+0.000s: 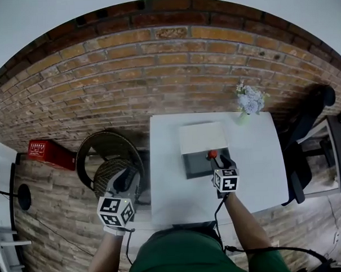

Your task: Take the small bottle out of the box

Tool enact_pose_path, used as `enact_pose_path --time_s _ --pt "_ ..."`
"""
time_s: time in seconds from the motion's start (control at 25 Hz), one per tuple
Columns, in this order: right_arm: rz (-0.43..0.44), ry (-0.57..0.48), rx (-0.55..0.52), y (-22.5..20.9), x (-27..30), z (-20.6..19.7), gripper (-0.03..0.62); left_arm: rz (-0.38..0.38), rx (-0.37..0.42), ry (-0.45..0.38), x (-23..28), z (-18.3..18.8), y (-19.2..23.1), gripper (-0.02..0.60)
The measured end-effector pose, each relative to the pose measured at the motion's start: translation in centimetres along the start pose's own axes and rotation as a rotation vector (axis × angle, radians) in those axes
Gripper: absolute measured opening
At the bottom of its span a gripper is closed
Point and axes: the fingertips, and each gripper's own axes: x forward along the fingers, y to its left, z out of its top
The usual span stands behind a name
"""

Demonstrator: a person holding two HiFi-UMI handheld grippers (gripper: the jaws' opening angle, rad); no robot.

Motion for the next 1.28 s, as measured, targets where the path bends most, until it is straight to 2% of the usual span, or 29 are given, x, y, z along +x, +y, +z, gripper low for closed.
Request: enact_pose_path --time_s 0.24,0.48,0.88,1.12,1.28 --pt "-0.002 0.003 -0.042 0.5 2.1 0.2 0.164 0.107 -0.048 0.028 -4.4 -2.2 3.1 0.135" --pt "0.0 0.017 -0.083 0.5 3.2 0.4 0.164 0.164 -0.094 0.048 -7.4 -4.1 3.6 0.135" --pt "0.041 0.001 -0.106 0.4 4.2 0.8 0.16 0.188 -0.122 0.052 -9.0 -5.1 0.8 0.135" --pt "0.119 0.0 -0.07 0.7 3.3 0.9 0.152 0.209 -0.133 0.042 -9.1 -5.2 -0.4 0.135" --pt "0.157 -0.008 -0.079 0.9 2.1 1.6 0.152 0.195 -0.135 0.039 -8.2 -5.2 -2.0 0.135"
